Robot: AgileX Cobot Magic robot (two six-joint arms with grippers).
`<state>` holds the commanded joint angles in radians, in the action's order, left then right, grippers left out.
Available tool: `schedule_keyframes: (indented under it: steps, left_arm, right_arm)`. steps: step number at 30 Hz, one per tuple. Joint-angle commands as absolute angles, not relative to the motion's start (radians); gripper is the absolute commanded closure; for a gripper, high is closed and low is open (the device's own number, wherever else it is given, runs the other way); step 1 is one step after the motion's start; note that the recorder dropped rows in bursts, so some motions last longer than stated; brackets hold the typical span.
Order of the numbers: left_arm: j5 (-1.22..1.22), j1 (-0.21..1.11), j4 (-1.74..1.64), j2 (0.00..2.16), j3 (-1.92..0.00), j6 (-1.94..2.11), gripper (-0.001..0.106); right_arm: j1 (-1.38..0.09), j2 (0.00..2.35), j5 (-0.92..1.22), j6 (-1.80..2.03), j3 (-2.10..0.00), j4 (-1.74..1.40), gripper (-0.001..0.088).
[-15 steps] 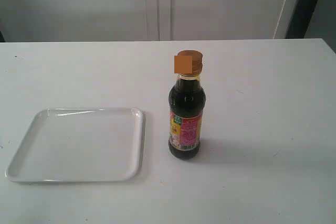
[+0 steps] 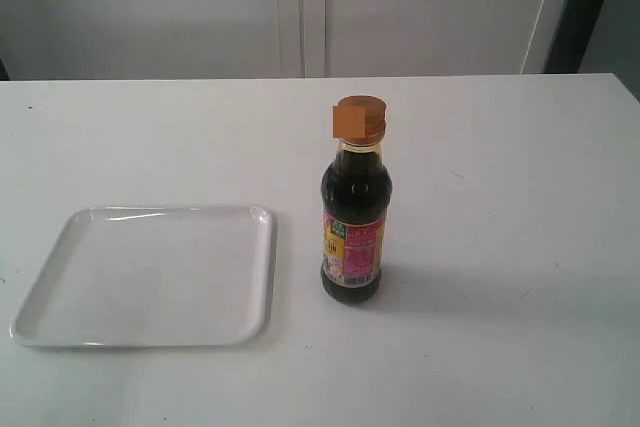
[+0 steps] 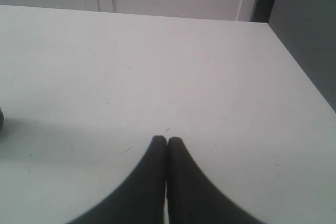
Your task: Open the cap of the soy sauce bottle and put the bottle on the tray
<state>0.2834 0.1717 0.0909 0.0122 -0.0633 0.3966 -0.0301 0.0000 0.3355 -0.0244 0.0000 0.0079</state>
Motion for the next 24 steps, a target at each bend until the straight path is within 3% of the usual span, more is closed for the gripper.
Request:
schedule_keyframes:
  steps: [15,24]
  left_arm:
    - [0.187,0.175,-0.176,0.343,-0.304,0.460,0.105]
    - [0.513,0.175,-0.689,0.583,-0.350,0.933,0.105]
  right_arm:
    - [-0.030,0.000,0.336,-0.024,0.000,0.008,0.0868]
    - [-0.030,0.000,0.336,-0.024,0.000,0.008,0.0868]
